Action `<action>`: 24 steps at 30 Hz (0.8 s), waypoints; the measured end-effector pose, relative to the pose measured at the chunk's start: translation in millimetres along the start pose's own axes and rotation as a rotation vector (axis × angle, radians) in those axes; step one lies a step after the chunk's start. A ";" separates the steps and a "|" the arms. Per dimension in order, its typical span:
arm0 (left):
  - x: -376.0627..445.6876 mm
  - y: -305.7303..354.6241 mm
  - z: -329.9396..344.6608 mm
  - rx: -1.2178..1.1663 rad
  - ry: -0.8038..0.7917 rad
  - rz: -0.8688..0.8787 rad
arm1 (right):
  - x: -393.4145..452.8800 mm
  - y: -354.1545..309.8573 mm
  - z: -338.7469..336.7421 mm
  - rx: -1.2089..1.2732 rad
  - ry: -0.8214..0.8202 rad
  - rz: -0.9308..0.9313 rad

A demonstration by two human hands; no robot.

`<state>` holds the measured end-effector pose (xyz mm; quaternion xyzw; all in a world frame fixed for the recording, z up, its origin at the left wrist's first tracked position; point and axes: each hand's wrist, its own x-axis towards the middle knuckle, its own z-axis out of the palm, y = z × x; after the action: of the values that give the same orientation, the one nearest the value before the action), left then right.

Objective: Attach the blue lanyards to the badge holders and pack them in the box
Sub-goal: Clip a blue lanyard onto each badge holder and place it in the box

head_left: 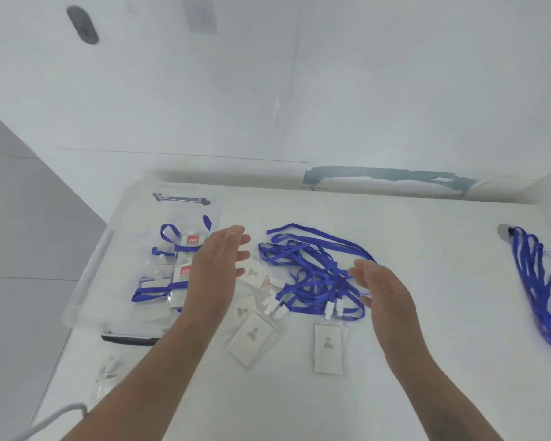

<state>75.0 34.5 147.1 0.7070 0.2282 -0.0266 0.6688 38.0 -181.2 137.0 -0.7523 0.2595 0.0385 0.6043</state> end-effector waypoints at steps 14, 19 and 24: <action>-23.6 -101.5 88.6 0.458 -0.181 -0.286 | 48.5 105.4 -35.9 -0.552 -0.237 0.079; -29.1 -134.1 115.3 0.502 -0.270 -0.437 | 55.6 137.1 -17.2 -0.618 -0.230 0.112; -24.9 -148.1 126.3 0.511 -0.223 -0.451 | 60.1 147.6 -9.6 -0.546 -0.150 0.176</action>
<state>33.5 -93.5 4.2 0.7760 0.2901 -0.3068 0.4686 22.9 -230.7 -14.1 -0.8568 0.2583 0.2146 0.3912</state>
